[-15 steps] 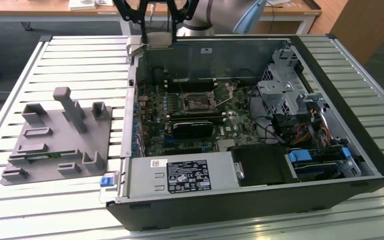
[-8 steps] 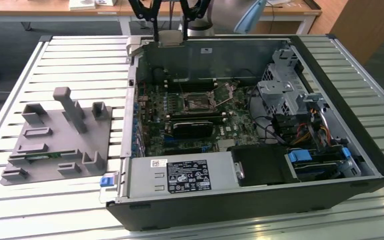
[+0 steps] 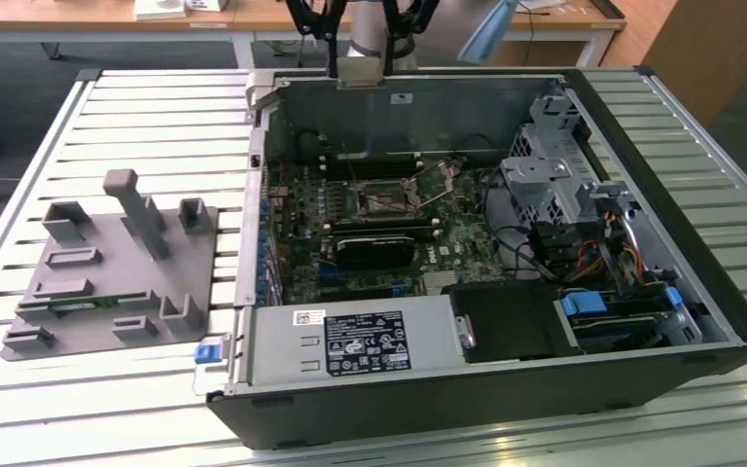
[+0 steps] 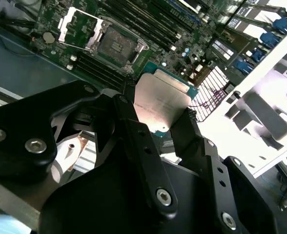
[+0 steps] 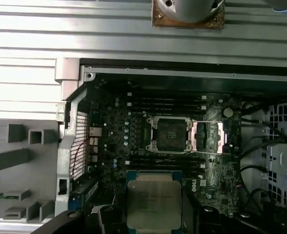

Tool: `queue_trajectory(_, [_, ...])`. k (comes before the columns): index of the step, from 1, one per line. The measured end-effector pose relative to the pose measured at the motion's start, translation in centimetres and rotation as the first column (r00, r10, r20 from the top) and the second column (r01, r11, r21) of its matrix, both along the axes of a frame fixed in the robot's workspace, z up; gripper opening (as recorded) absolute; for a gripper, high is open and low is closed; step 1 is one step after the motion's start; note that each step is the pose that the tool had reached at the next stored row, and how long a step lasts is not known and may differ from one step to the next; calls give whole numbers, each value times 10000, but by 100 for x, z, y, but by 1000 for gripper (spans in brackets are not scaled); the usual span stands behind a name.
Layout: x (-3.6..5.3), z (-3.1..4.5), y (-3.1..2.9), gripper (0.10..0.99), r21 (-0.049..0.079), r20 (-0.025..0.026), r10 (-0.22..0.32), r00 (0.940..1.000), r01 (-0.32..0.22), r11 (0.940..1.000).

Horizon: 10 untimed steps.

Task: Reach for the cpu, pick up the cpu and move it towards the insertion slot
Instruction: 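Pick up the cpu and move it towards the insertion slot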

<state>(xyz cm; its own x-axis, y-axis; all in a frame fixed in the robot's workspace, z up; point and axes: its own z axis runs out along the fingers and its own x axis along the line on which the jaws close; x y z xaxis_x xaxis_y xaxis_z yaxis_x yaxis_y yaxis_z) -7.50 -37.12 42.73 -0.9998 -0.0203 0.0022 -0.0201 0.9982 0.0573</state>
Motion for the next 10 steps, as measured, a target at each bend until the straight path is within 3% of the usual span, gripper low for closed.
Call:
queue_trajectory(5, [147,0,9,541,5,49,-1,10000,1,10000])
queue_trajectory(10, [228,-5,86,541,5,103,-3,9999,3,10000])
